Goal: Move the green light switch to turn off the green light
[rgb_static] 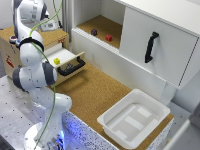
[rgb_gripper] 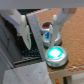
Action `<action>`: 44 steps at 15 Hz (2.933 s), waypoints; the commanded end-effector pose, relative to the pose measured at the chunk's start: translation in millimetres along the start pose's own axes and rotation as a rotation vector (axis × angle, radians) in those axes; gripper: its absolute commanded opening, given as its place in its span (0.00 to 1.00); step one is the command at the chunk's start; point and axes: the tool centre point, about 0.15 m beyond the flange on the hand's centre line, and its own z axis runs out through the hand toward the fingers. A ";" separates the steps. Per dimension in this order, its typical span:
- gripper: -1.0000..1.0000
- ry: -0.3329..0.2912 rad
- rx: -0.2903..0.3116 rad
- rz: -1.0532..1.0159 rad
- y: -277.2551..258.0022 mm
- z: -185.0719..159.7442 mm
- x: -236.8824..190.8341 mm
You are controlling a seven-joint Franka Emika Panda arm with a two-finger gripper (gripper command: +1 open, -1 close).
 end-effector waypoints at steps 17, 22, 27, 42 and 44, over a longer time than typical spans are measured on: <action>0.00 -0.117 -0.296 -0.034 46.3 112.1 69.5; 0.00 -0.211 -0.300 -0.041 51.0 152.2 53.2; 0.00 -0.077 -0.525 -0.141 4.6 49.6 66.2; 1.00 -0.085 -0.523 0.170 54.2 22.5 -44.6; 1.00 -0.046 -0.501 0.276 74.9 8.7 -72.5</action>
